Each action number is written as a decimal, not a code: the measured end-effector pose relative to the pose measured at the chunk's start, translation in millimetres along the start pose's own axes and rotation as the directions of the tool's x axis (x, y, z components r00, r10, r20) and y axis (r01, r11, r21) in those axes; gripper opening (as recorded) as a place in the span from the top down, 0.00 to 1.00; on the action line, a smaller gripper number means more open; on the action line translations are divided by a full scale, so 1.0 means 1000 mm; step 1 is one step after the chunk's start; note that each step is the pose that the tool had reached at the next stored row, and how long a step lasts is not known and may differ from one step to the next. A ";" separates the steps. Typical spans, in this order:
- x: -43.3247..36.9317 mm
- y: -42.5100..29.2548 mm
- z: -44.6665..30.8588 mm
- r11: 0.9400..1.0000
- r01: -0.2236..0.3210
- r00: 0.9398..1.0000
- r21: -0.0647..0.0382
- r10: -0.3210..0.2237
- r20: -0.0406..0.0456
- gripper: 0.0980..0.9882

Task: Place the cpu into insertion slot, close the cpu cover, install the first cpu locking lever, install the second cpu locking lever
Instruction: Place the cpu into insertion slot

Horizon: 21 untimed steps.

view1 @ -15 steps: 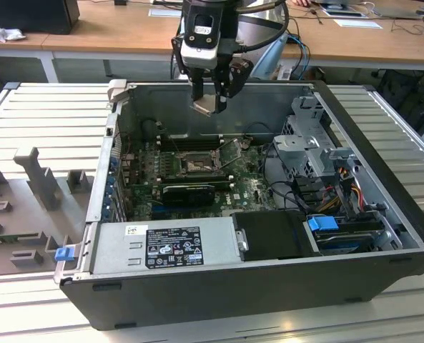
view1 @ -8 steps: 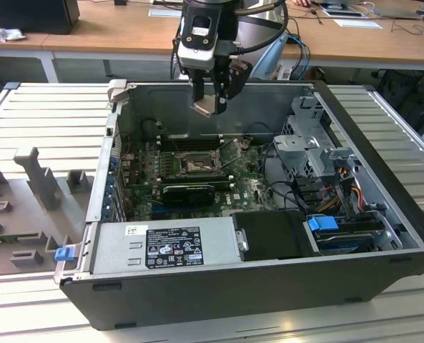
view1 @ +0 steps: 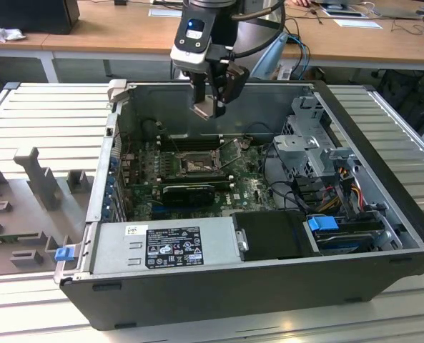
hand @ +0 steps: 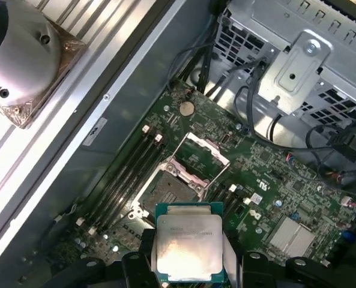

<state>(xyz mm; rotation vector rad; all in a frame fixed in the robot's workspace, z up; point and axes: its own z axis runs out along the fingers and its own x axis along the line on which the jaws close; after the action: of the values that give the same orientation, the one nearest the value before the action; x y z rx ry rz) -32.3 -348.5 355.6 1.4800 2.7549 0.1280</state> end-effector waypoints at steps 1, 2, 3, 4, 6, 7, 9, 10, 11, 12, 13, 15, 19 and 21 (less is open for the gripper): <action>0.0000 0.0000 0.0005 1.000 -0.025 1.000 0.002 0.025 0.000 0.52; -0.0001 0.0000 0.0008 0.999 -0.042 0.999 0.003 0.042 0.001 0.52; -0.0001 -0.0001 0.0010 0.999 -0.050 0.999 0.004 0.050 0.000 0.52; -0.0001 -0.0001 0.0015 0.998 -0.064 0.998 0.005 0.064 0.001 0.52; -0.0001 -0.0002 0.0022 0.997 -0.081 0.997 0.006 0.081 0.001 0.52; -0.0001 -0.0002 0.0025 0.996 -0.084 0.996 0.006 0.084 0.001 0.52; -0.0001 -0.0003 0.0028 0.996 -0.089 0.996 0.006 0.089 0.002 0.52; 0.0000 -0.0003 0.0030 0.996 -0.090 0.996 0.006 0.090 0.002 0.52; 0.0000 -0.0004 0.0032 0.996 -0.092 0.996 0.006 0.092 0.002 0.52; -0.0001 -0.0004 0.0036 0.995 -0.095 0.996 0.006 0.095 0.002 0.52; -0.0001 -0.0004 0.0037 0.995 -0.096 0.995 0.006 0.096 0.002 0.52; -0.0001 -0.0004 0.0041 0.995 -0.100 0.995 0.006 0.100 0.002 0.52; -0.0001 -0.0005 0.0049 0.994 -0.110 0.994 0.006 0.110 0.003 0.52; -0.0001 -0.0005 0.0052 0.993 -0.115 0.993 0.005 0.115 0.003 0.52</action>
<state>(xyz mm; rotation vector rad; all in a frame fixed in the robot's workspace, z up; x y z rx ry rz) -32.4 -348.5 350.4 1.6393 2.6692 0.1191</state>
